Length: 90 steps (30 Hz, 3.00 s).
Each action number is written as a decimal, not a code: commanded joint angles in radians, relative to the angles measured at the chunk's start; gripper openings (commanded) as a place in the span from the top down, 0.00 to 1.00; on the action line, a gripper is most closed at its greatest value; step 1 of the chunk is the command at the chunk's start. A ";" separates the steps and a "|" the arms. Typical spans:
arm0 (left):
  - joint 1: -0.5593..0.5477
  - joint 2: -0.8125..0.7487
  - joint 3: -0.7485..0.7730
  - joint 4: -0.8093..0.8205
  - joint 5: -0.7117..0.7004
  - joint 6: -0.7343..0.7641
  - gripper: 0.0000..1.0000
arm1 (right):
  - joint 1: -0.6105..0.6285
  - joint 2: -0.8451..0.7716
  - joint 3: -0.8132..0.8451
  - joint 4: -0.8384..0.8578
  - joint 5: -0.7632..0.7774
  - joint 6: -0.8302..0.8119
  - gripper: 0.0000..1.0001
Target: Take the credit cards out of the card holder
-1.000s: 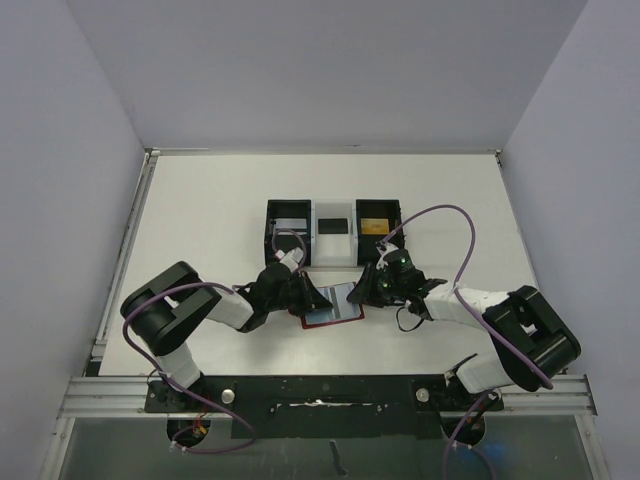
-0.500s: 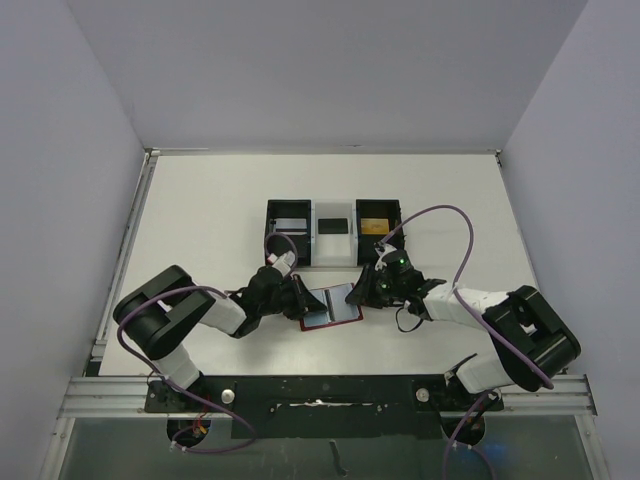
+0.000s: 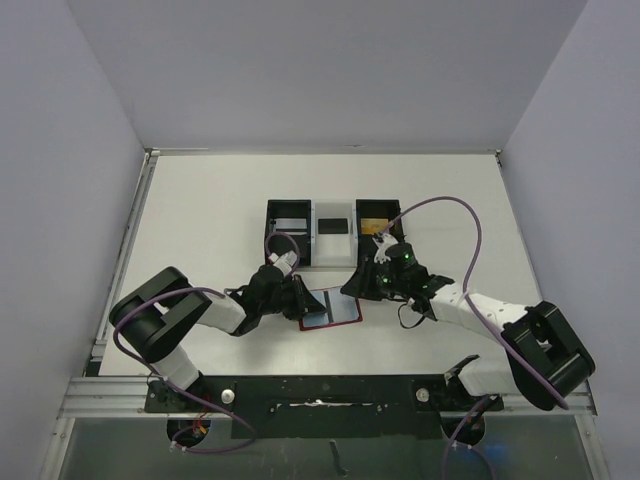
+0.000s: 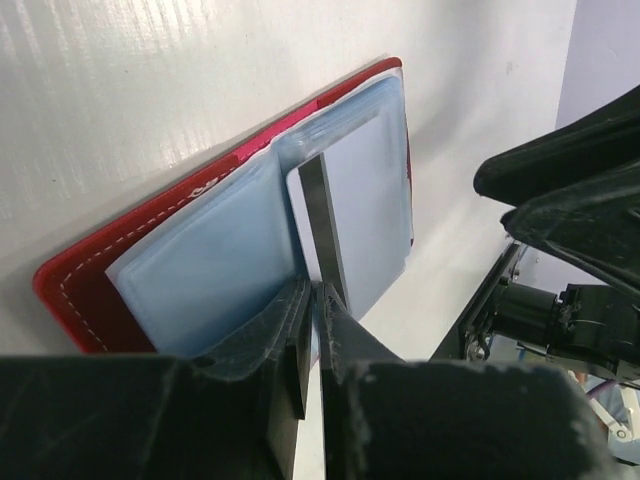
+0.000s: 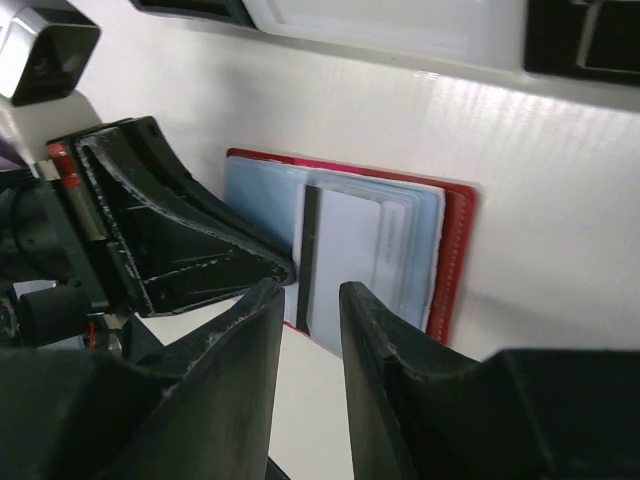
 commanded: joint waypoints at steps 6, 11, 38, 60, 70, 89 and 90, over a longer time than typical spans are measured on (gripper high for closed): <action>0.007 -0.041 0.030 -0.025 -0.007 0.034 0.79 | 0.044 0.156 0.070 0.016 -0.001 0.021 0.75; 0.008 -0.031 0.029 -0.024 -0.013 0.025 0.72 | 0.046 0.150 0.026 -0.009 0.069 0.048 0.75; 0.005 0.068 -0.002 0.168 0.000 -0.067 0.88 | 0.047 0.197 -0.068 0.132 -0.023 0.114 0.79; 0.016 -0.027 -0.026 0.011 -0.040 -0.006 1.00 | 0.043 0.115 0.054 -0.047 0.045 0.012 0.75; 0.016 -0.095 -0.014 -0.053 -0.050 0.017 1.00 | 0.054 0.138 0.090 -0.023 -0.015 0.005 0.75; 0.019 -0.177 0.001 -0.150 -0.066 0.050 1.00 | 0.089 0.220 0.098 -0.020 0.011 0.053 0.74; 0.019 -0.181 0.000 -0.152 -0.066 0.053 1.00 | 0.089 0.228 0.096 -0.013 0.001 0.054 0.75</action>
